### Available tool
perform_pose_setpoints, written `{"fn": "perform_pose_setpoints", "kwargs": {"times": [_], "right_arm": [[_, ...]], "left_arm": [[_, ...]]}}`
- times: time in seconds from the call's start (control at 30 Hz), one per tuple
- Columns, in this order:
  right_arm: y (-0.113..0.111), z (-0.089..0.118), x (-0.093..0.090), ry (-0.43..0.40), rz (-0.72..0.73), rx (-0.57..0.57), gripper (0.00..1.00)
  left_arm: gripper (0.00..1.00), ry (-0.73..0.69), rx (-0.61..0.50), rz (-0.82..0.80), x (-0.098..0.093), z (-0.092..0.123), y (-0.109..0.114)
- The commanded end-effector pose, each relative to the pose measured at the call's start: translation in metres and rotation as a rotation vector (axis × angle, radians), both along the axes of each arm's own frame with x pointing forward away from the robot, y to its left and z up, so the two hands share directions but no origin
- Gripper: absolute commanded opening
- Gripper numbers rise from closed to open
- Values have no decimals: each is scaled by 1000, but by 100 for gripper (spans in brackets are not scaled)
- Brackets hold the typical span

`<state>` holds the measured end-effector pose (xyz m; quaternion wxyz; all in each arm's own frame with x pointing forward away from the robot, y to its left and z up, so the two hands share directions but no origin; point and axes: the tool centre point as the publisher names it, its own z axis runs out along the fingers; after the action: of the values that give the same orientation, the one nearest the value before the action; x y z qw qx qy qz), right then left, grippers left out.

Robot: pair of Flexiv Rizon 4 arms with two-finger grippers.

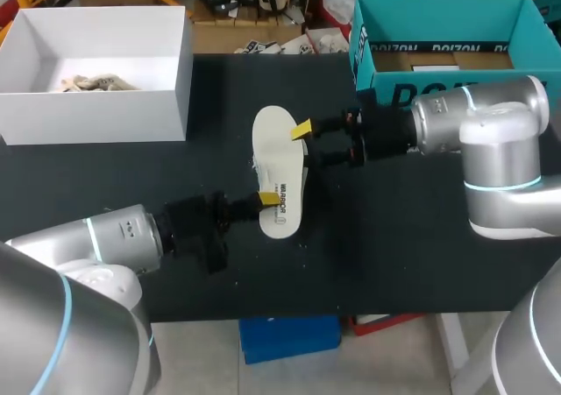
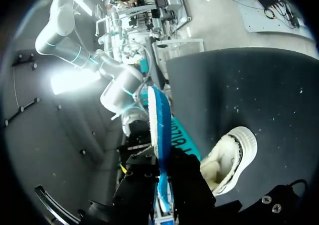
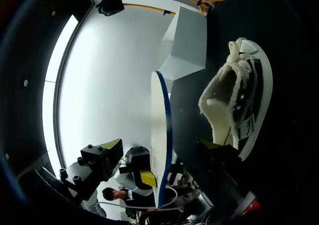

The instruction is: Take the shoe out of the shoebox, open the shoe tongue, remove and reinsert the insole, then place the shoe into the shoebox

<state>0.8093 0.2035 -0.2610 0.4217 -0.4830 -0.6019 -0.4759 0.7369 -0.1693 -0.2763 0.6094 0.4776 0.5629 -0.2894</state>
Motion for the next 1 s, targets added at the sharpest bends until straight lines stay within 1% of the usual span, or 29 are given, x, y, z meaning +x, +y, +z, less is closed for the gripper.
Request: {"fn": "perform_pose_setpoints", "kwargs": {"times": [0.03,0.07,0.13,0.17,0.2,0.33,0.4,0.47,0.5,0.53,0.57,0.67,0.7,0.73,0.77,0.8,1.0], "right_arm": [[9,1,1,3,5,-8,91],[11,1,1,5,7,-8,83],[15,0,0,8,12,-7,75],[16,-1,-1,11,15,-5,73],[18,-3,-1,13,16,-3,66],[20,-6,-4,22,15,1,59],[21,-6,-5,26,14,3,60],[22,-8,-7,31,15,5,54],[22,-9,-8,35,14,7,53],[22,-9,-9,36,13,8,50],[22,-10,-10,39,12,8,49],[21,-11,-11,43,11,7,42],[21,-11,-12,45,9,5,34],[21,-11,-12,45,9,4,29],[20,-11,-12,48,9,1,9],[20,-12,-12,57,17,-12,0],[20,-13,-12,59,20,-24,0]], "left_arm": [[0,2,5,-2,0,1,0],[0,2,5,-2,0,1,0],[0,2,5,-2,0,1,0],[0,2,5,-2,0,1,0],[0,2,5,-2,0,1,0],[0,2,5,-2,0,1,0],[0,2,5,-2,0,1,0],[0,2,5,-2,0,1,0],[0,2,5,-2,0,1,0],[0,2,5,-2,0,1,0],[0,2,5,-2,0,1,0],[0,2,5,-2,0,1,0],[0,2,5,-2,0,1,0],[0,2,5,-2,0,1,0],[0,2,5,-2,0,1,0],[0,2,5,-2,0,1,0],[0,2,5,-2,0,1,0]]}}
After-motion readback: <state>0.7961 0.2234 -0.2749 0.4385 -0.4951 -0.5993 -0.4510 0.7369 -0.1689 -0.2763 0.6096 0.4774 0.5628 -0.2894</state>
